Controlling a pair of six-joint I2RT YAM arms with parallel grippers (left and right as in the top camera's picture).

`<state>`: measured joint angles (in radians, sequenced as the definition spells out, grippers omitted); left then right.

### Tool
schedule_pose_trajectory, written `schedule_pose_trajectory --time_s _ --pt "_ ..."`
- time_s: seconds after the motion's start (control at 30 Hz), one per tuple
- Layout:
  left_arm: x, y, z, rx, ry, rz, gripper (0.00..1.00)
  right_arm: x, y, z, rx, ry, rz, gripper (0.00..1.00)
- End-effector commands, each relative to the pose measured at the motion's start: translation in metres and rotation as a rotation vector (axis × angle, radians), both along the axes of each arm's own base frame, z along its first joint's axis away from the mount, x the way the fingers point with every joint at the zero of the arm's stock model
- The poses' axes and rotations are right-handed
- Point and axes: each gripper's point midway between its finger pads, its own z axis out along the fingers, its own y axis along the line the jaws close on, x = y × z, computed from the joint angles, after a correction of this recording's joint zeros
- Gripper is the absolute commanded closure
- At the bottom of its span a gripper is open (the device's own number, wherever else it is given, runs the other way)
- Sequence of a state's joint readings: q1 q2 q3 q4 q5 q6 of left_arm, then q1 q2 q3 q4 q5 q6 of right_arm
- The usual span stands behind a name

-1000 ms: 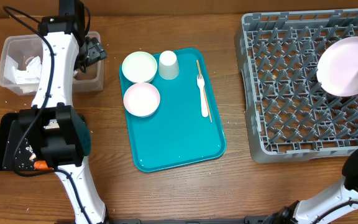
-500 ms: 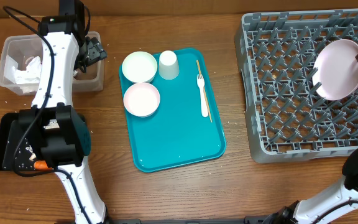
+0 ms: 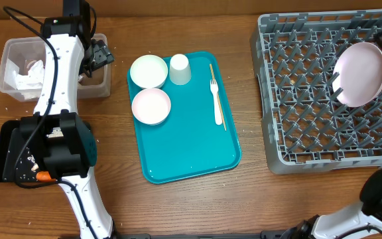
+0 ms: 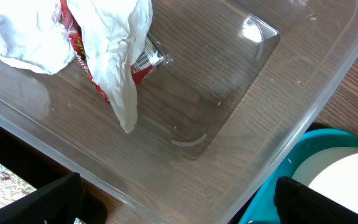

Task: Sort waste into correct bins and load items into the dishwasher rack
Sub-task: 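Move the right gripper to the pink-rimmed bowl and grasp its rim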

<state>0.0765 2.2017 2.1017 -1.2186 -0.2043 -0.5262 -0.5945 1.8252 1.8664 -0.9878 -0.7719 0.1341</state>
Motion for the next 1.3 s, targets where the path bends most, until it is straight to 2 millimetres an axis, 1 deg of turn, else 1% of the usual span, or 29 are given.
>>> schedule_pose_trajectory --time_s 0.0,0.07,0.13,0.17,0.2,0.3,0.37,0.43,0.47,0.5,0.53,0.6,0.67,0.73,0.77,0.83,0.87,0.93,0.97,1.03,1.1,1.2,1.27 --pt "0.004 0.001 0.010 -0.007 -0.034 0.024 0.00 0.003 0.063 0.027 0.078 -0.068 0.180 0.41" --pt "0.004 0.001 0.010 -0.007 -0.034 0.024 0.00 0.008 0.094 0.024 0.075 -0.050 0.241 0.41" --pt "0.004 0.001 0.010 -0.007 -0.034 0.024 0.00 0.015 0.126 0.016 0.022 -0.019 0.286 0.41" --pt "0.004 0.001 0.010 -0.007 -0.034 0.024 0.00 0.018 0.143 0.010 -0.024 0.001 0.300 0.41" --pt "0.004 0.001 0.010 -0.007 -0.034 0.024 0.00 0.024 0.167 -0.001 -0.116 0.035 0.313 0.41" --pt "0.004 0.001 0.010 -0.007 -0.034 0.024 0.00 0.029 0.212 -0.020 -0.303 0.091 0.311 0.37" --pt "0.004 0.001 0.010 -0.007 -0.034 0.024 0.00 0.031 0.241 -0.031 -0.375 0.127 0.279 0.34" --pt "0.004 0.001 0.010 -0.007 -0.034 0.024 0.00 0.029 0.278 -0.042 -0.419 0.144 0.274 0.30" --pt "0.004 0.001 0.010 -0.007 -0.034 0.024 0.00 0.027 0.295 -0.046 -0.430 0.145 0.288 0.26" --pt "0.004 0.001 0.010 -0.007 -0.034 0.024 0.00 0.023 0.317 -0.053 -0.437 0.146 0.315 0.23" --pt "0.004 0.001 0.010 -0.007 -0.034 0.024 0.00 0.019 0.341 -0.062 -0.443 0.147 0.360 0.20" --pt "0.004 0.001 0.010 -0.007 -0.034 0.024 0.00 0.011 0.378 -0.078 -0.454 0.151 0.437 0.12" --pt "0.004 0.001 0.010 -0.007 -0.034 0.024 0.00 0.001 0.410 -0.099 -0.460 0.176 0.495 0.07" --pt "0.004 0.001 0.010 -0.007 -0.034 0.024 0.00 -0.006 0.432 -0.119 -0.457 0.204 0.525 0.05" --pt "0.004 0.001 0.010 -0.007 -0.034 0.024 0.00 -0.010 0.443 -0.132 -0.457 0.228 0.539 0.04" --pt "0.004 0.001 0.010 -0.007 -0.034 0.024 0.00 -0.017 0.458 -0.153 -0.448 0.272 0.546 0.05" --pt "0.004 0.001 0.010 -0.007 -0.034 0.024 0.00 -0.021 0.465 -0.165 -0.439 0.303 0.539 0.07" --pt "0.004 0.001 0.010 -0.007 -0.034 0.024 0.00 -0.030 0.477 -0.180 -0.425 0.338 0.560 0.11" --pt "0.004 0.001 0.010 -0.007 -0.034 0.024 0.00 -0.037 0.486 -0.186 -0.414 0.350 0.590 0.15" --pt "0.004 0.001 0.010 -0.007 -0.034 0.024 0.00 -0.048 0.502 -0.197 -0.395 0.369 0.642 0.23" --pt "0.004 0.001 0.010 -0.007 -0.034 0.024 0.00 -0.058 0.514 -0.208 -0.401 0.379 0.673 0.29" --pt "0.004 0.001 0.010 -0.007 -0.034 0.024 0.00 -0.069 0.526 -0.224 -0.428 0.396 0.701 0.35" --pt "0.004 0.001 0.010 -0.007 -0.034 0.024 0.00 -0.073 0.526 -0.235 -0.475 0.404 0.693 0.39"
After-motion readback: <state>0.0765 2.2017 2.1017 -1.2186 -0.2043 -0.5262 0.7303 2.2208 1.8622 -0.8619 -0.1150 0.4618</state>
